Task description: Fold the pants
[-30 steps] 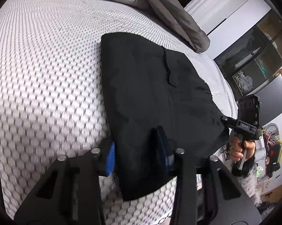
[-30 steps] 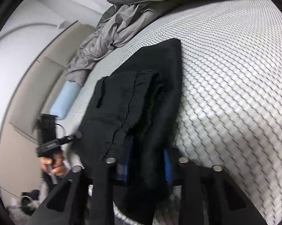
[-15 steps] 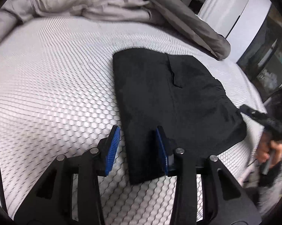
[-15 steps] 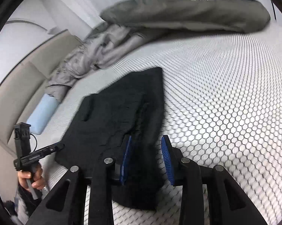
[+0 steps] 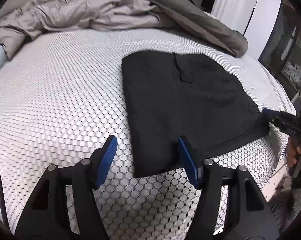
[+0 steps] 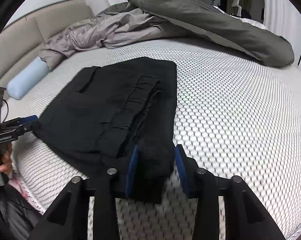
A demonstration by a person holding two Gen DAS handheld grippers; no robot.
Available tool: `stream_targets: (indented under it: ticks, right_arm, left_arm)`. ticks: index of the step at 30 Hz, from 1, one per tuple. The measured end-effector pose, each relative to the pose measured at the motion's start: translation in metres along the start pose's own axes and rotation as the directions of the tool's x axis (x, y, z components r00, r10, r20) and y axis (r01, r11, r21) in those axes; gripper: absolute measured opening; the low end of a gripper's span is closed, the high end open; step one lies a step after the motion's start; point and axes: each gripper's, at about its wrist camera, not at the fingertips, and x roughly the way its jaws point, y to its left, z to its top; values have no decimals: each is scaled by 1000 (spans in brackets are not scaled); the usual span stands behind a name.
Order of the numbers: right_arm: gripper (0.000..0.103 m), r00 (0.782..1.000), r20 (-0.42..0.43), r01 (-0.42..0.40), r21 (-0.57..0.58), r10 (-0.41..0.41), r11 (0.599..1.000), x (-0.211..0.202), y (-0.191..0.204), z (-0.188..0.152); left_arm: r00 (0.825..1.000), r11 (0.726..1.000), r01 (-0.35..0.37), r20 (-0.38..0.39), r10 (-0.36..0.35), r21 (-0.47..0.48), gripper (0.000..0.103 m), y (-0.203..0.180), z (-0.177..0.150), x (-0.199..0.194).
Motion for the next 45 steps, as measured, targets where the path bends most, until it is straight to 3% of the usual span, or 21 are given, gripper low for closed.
stream_targets:
  ticks: [2,4,6,9,11,17,20,32,45]
  right_arm:
    - [56,1000,7,5,-10,-5,1000,-11,0,-5]
    - [69,999,48,9,-40,-7,999,-26,6,-8]
    - [90,994,105,-14,-43,18,999,-44,13,-10]
    - [103,979,195,-44,-46,52,998,-64,25,-14]
    - [103,969,237,-65,-53,75,997,-71,33,-17]
    - [103,928,363,-63,-66,83,996,-96,43,-38]
    - [103,919,385,-69,-63,88,996,-96,44,-38]
    - [103,911,402,-73,-58,90,996,-101,40,-41]
    - [103,909,406,-66,-68,88,996,-102,44,-42]
  left_arm:
    - [999,1000,-15,38,15,15,63,-4,0,-14]
    - [995,999,-22,98,18,32,73,-12,1,-31]
    - [986,998,-36,162,27,48,83,-19,1,-47]
    - [974,997,-54,222,40,56,96,-32,-8,-63]
    - [968,998,-53,250,41,44,102,-35,-14,-71]
    - [957,998,-49,287,33,47,102,-50,-37,-92]
    - [952,995,-72,303,50,63,102,-57,-40,-97]
    - [944,995,-59,329,31,75,102,-61,-33,-93]
    - [941,998,-58,334,48,21,102,-52,-32,-93]
